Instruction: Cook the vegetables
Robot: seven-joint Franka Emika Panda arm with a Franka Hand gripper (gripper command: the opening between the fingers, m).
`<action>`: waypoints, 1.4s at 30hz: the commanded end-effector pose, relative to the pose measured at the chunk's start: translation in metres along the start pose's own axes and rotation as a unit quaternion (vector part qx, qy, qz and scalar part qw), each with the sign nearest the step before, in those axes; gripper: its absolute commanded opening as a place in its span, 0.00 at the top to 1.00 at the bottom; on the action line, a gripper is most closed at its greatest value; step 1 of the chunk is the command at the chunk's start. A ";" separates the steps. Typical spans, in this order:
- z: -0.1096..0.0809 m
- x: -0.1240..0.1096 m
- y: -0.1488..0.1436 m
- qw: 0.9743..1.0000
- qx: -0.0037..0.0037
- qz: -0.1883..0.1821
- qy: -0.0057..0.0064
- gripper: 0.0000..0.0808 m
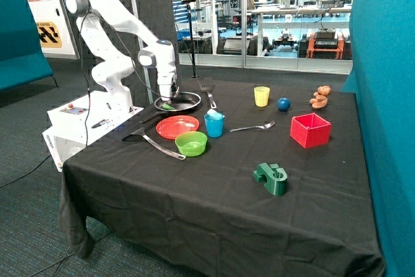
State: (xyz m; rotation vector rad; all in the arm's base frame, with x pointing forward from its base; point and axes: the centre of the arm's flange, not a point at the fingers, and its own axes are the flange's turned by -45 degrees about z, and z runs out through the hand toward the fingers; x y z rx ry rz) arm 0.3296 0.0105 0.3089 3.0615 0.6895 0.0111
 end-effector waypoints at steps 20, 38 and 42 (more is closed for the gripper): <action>-0.045 0.073 0.008 0.998 0.002 0.061 -0.003 0.17; -0.051 0.094 0.058 0.976 0.002 0.216 -0.004 0.15; -0.050 0.093 0.072 0.968 0.002 0.251 -0.004 0.15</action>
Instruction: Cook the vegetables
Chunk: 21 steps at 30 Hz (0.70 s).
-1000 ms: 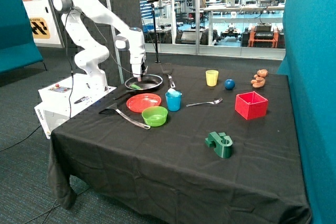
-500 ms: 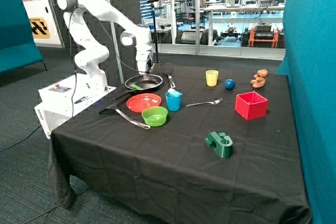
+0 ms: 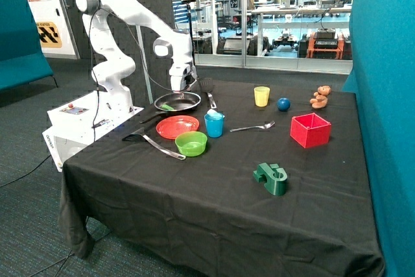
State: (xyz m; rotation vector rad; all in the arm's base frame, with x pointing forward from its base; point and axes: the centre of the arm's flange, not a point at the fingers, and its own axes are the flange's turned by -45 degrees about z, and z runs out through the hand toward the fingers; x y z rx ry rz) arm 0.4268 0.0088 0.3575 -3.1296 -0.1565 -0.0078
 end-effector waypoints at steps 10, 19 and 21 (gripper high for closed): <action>0.000 0.035 0.028 0.996 -0.004 0.090 -0.002 0.15; 0.008 0.063 0.022 0.996 -0.004 0.091 -0.002 0.13; 0.009 0.070 0.022 0.996 -0.004 0.091 -0.002 0.14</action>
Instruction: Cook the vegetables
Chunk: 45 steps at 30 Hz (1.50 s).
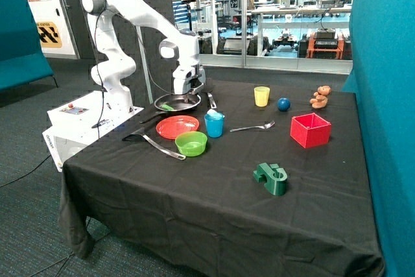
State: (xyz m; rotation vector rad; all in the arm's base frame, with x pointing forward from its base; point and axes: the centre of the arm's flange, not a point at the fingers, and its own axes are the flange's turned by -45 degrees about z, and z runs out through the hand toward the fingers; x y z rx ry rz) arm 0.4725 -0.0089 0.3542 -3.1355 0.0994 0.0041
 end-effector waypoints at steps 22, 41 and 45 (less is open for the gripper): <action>0.031 0.074 -0.019 1.000 -0.002 -0.007 0.001 0.03; 0.059 0.092 -0.031 1.000 -0.002 -0.027 0.001 0.03; 0.066 0.091 -0.028 1.000 -0.002 -0.028 0.001 0.04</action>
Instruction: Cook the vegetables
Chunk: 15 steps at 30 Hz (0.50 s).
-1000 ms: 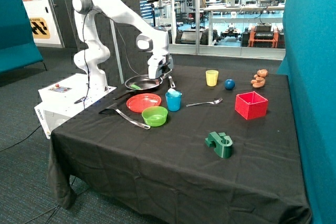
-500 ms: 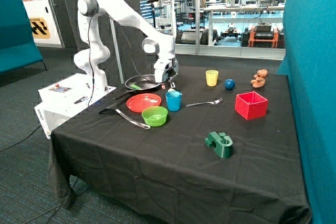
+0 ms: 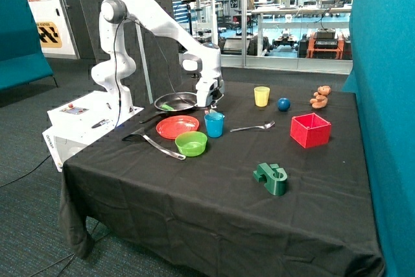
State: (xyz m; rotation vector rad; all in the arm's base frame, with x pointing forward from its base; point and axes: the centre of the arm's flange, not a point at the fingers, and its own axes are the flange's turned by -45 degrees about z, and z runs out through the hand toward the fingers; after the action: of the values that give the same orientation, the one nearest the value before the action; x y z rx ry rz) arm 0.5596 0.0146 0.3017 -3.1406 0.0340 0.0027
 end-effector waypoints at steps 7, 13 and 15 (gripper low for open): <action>0.023 0.004 0.005 1.000 0.000 -0.009 0.001 0.05; 0.027 0.008 0.004 1.000 0.000 -0.014 0.001 0.06; 0.027 0.009 0.004 1.000 0.000 -0.015 0.001 0.06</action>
State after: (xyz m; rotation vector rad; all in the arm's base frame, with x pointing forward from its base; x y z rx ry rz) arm 0.5647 0.0129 0.2821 -3.1438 0.0101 0.0025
